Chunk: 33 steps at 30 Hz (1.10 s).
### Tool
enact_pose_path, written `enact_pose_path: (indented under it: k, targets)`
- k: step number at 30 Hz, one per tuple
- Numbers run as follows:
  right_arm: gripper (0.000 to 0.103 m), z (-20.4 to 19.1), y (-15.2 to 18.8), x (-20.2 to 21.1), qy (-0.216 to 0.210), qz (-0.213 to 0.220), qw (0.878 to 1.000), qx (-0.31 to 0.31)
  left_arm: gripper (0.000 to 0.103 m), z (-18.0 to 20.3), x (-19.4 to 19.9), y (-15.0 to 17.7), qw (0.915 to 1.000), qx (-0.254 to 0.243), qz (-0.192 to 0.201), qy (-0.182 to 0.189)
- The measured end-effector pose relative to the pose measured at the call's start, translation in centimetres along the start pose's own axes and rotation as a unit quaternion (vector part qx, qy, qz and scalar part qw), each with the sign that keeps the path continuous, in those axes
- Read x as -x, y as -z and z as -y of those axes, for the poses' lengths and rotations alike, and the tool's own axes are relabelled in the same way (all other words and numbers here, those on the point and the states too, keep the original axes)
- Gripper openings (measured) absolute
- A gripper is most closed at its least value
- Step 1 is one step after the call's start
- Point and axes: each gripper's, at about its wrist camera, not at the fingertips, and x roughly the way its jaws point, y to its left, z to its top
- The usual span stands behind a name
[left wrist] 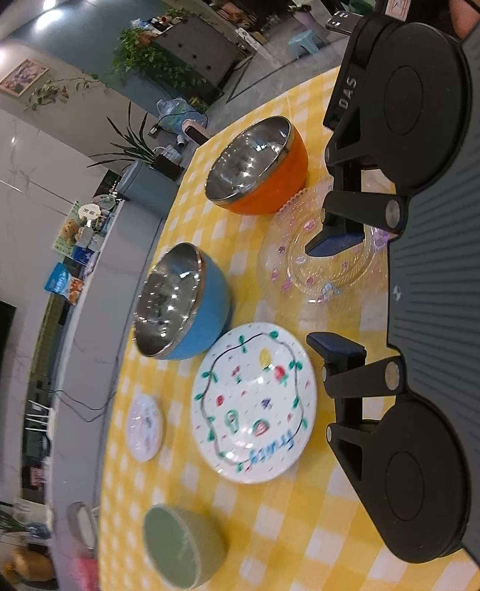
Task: Organize plates and bowls
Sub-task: 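Move the left gripper to the clear glass plate rim and close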
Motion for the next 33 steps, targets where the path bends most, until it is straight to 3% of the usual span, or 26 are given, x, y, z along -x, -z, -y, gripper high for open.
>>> enact_pose_path:
  k: [8,15,32,33]
  targets:
    - [0.036,2.0,-0.6,-0.7,-0.032,-0.008,0.998,-0.055,0.055,-0.5,-1.9,0.0,0.9990,0.040,-0.017,0.012]
    - [0.023,1.8,-1.2,-1.9,-0.042,-0.007,0.998,-0.048,0.046,-0.8,-3.5,0.0,0.9983,0.053,-0.025,0.004]
    - [0.017,2.1,-1.4,-4.2,-0.048,-0.006,0.997,-0.057,0.026,-1.8,-4.8,0.2,0.9978,0.058,-0.028,0.014]
    - [0.015,2.0,-1.4,-4.2,-0.045,-0.005,0.998,-0.051,0.021,-1.8,-4.8,0.2,0.9979,0.057,-0.029,0.010]
